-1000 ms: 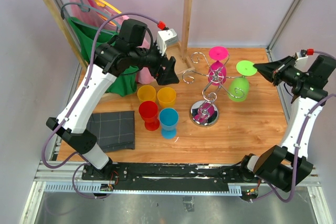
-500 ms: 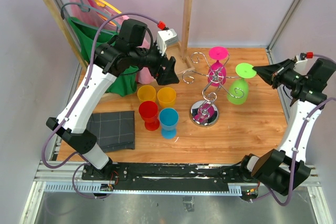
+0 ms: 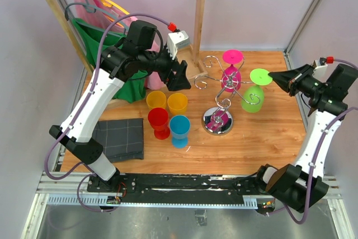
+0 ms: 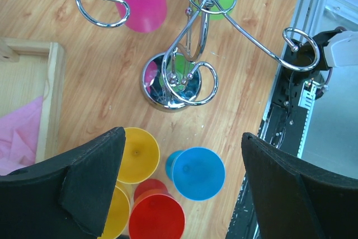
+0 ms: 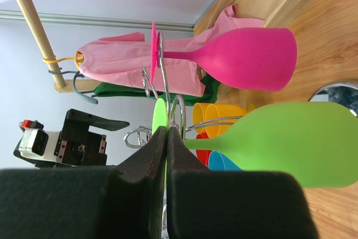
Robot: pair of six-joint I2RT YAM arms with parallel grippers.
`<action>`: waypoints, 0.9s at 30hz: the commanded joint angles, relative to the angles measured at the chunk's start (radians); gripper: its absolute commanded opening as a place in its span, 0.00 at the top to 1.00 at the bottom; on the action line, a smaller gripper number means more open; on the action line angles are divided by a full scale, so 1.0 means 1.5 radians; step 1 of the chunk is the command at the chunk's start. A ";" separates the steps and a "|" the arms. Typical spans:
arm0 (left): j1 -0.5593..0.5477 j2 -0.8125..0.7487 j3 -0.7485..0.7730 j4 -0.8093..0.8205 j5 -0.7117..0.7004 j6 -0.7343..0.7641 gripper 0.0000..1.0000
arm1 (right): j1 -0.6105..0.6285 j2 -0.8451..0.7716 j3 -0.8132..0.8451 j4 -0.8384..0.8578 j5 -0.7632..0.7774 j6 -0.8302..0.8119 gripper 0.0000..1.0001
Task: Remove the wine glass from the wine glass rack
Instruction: Pick up the wine glass from the wine rack.
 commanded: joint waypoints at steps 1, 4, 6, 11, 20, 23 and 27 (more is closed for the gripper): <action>0.005 0.008 -0.001 0.012 0.018 0.005 0.11 | 0.001 -0.018 -0.013 0.002 -0.014 -0.002 0.99; 0.005 0.010 0.000 0.012 0.020 0.003 0.10 | 0.010 -0.018 -0.017 0.004 -0.012 -0.004 0.99; 0.005 0.011 0.001 0.012 0.021 0.002 0.10 | 0.016 -0.018 -0.016 0.008 -0.011 -0.004 1.00; 0.005 0.013 -0.001 0.011 0.023 -0.002 0.11 | 0.028 -0.015 -0.016 0.035 -0.011 0.014 0.99; 0.005 0.017 0.007 0.011 0.018 -0.002 0.11 | 0.092 0.000 -0.018 0.084 0.020 0.041 0.99; 0.005 0.016 0.006 0.011 0.015 -0.001 0.11 | 0.111 0.009 -0.018 0.111 0.031 0.056 0.99; 0.005 0.013 0.001 0.011 0.013 0.001 0.11 | 0.134 0.032 -0.003 0.123 0.044 0.059 1.00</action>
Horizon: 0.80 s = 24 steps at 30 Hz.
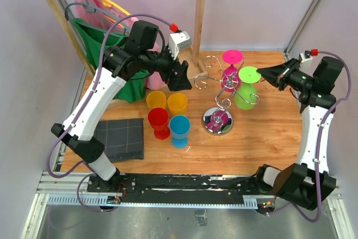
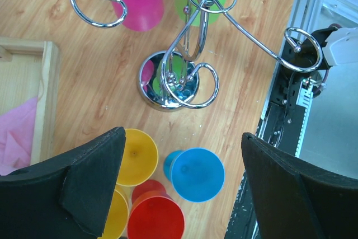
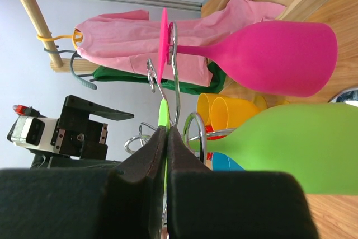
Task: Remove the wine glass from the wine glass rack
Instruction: Pick up the wine glass from the wine rack.
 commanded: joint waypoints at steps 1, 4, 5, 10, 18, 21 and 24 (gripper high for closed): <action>0.005 0.001 0.001 0.012 0.002 0.002 0.11 | 0.029 0.022 0.013 0.044 0.019 0.016 0.99; 0.005 0.002 0.003 0.012 0.001 0.002 0.11 | 0.039 0.040 0.026 0.054 0.026 0.019 0.99; 0.005 0.003 0.004 0.011 0.000 0.003 0.11 | 0.042 0.046 0.030 0.056 0.028 0.018 0.99; 0.005 0.001 0.004 0.011 -0.004 0.004 0.11 | 0.053 0.066 0.043 0.070 0.037 0.023 0.99; 0.005 0.003 0.006 0.011 -0.007 0.005 0.11 | 0.055 0.085 0.057 0.081 0.051 0.026 0.99; 0.005 0.005 0.008 0.011 -0.009 0.005 0.11 | 0.055 0.092 0.064 0.081 0.058 0.024 0.99; 0.005 0.005 0.008 0.011 -0.011 0.007 0.11 | 0.054 0.100 0.071 0.081 0.065 0.022 0.99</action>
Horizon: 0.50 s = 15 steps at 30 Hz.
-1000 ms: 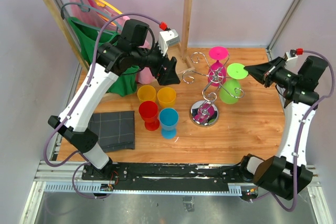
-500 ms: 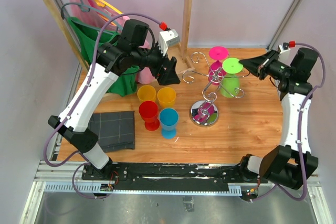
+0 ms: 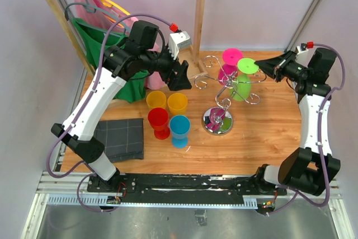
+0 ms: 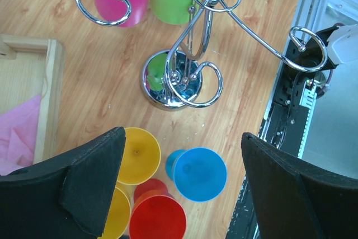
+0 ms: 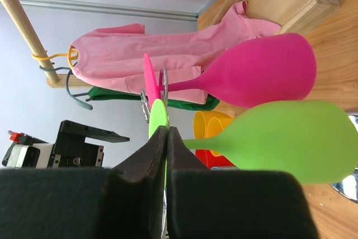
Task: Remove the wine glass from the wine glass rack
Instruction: Pick up the wine glass from the wine rack.
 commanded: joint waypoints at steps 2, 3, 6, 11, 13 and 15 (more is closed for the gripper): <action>0.005 0.003 0.006 0.011 -0.004 0.008 0.11 | 0.007 0.013 0.035 0.011 0.016 -0.004 0.99; 0.004 0.002 0.005 0.011 -0.005 0.008 0.11 | 0.005 0.016 0.038 0.011 0.016 -0.004 1.00; 0.005 0.002 0.004 0.011 -0.008 0.008 0.11 | -0.003 0.018 0.044 0.011 0.015 -0.004 0.99; 0.005 0.002 0.001 0.010 -0.011 0.010 0.11 | -0.025 0.012 0.050 0.011 0.003 0.000 0.99; 0.005 0.003 0.003 0.011 -0.009 0.011 0.11 | -0.036 0.006 0.048 0.011 -0.002 0.002 0.99; 0.005 0.005 0.005 0.011 -0.006 0.010 0.11 | -0.046 -0.001 0.047 0.011 -0.008 0.003 0.99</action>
